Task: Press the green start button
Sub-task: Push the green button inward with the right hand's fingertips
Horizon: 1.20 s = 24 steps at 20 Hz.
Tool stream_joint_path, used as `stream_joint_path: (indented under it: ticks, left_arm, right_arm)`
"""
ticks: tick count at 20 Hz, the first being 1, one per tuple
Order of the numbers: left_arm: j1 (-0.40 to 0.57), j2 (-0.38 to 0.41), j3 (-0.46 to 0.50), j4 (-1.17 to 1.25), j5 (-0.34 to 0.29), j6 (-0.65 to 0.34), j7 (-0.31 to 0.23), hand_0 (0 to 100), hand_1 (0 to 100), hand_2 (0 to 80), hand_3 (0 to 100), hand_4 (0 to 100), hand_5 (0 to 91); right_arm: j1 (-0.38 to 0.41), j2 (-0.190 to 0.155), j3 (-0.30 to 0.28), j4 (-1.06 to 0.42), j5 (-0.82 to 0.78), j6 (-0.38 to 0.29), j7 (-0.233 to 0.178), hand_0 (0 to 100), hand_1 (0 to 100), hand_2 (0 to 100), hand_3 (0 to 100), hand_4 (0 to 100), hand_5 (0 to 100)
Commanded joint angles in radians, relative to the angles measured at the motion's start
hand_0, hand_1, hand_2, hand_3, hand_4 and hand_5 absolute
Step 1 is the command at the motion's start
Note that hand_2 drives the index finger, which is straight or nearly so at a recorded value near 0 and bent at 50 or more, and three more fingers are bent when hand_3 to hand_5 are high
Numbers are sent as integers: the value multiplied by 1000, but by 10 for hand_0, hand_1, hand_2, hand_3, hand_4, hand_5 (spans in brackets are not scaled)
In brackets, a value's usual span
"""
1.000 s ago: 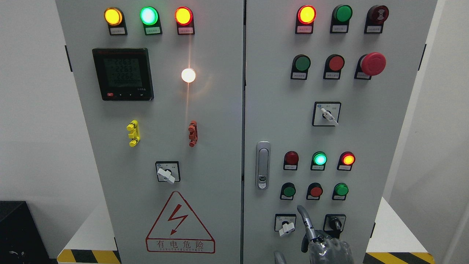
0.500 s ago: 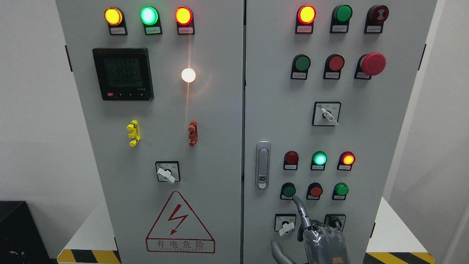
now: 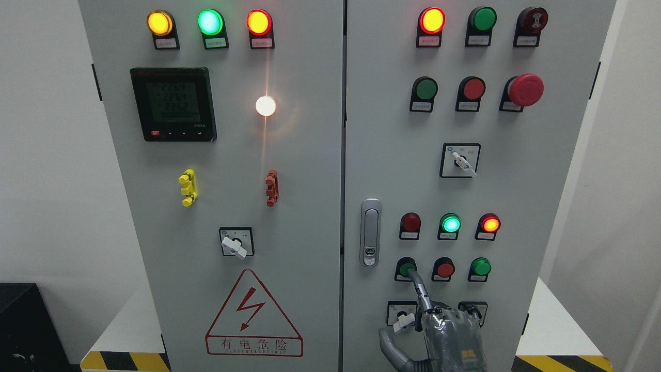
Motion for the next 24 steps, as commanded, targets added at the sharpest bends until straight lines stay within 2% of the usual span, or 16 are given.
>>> stream_joint_path:
  ticks: [1, 5, 15, 24]
  left_arm:
    - [-23, 0, 0, -28, 0, 0, 1, 120, 556, 0, 0, 0, 0]
    - [-23, 0, 0, -28, 0, 0, 1, 120, 556, 0, 0, 0, 0]
    - [-23, 0, 0, -28, 0, 0, 1, 120, 556, 0, 0, 0, 0]
    - [-23, 0, 0, -28, 0, 0, 1, 120, 556, 0, 0, 0, 0]
  right_arm:
    - [-25, 1, -2, 70, 0, 3, 1, 296, 343, 0, 815, 868, 1000]
    - [-32, 1, -2, 75, 0, 7, 17, 298, 344, 0, 815, 868, 1000]
    - [-31, 2, -1, 35, -14, 6, 23, 306, 350, 0, 816, 868, 1000]
    - [8, 4, 2, -43, -21, -17, 26, 392, 386, 0, 821, 859, 1000]
